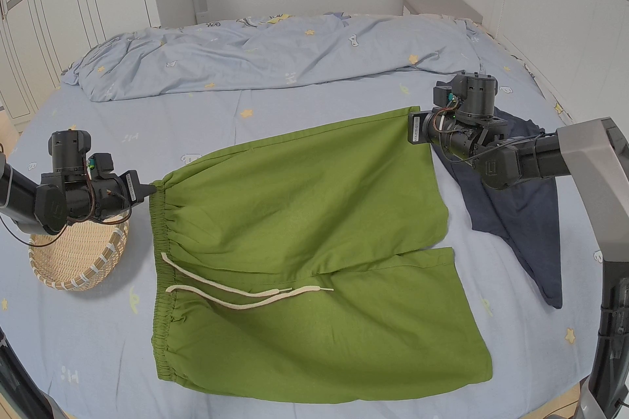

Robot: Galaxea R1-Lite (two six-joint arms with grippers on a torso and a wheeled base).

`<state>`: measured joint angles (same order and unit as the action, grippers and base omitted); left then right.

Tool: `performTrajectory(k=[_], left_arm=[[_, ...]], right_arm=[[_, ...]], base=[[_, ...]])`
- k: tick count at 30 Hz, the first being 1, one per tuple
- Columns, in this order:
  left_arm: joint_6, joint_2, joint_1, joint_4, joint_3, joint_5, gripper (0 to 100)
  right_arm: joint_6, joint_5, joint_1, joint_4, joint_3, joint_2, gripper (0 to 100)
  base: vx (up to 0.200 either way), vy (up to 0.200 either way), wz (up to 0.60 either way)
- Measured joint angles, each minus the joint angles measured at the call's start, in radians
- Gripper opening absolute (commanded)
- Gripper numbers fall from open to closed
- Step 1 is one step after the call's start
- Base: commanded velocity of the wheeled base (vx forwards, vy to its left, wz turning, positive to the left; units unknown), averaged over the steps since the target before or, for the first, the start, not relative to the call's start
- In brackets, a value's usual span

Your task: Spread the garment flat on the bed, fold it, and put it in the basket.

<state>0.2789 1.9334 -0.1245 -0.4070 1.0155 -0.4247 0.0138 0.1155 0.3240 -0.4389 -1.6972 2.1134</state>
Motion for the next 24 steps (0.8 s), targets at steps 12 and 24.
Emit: performTrajectory(k=[12, 24], left_arm=[[0.000, 0.011, -0.015, -0.019, 0.008, 0.002, 0], [0.001, 0.033, -0.021, -0.051, 0.021, 0.028, 0]], right_arm=[[0.008, 0.005, -0.002, -0.005, -0.132, 0.090, 0], [0.014, 0.029, -0.010, -0.005, -0.211, 0.151, 0]], base=[[0.000, 0.000, 0.00], [0.000, 0.000, 0.00]])
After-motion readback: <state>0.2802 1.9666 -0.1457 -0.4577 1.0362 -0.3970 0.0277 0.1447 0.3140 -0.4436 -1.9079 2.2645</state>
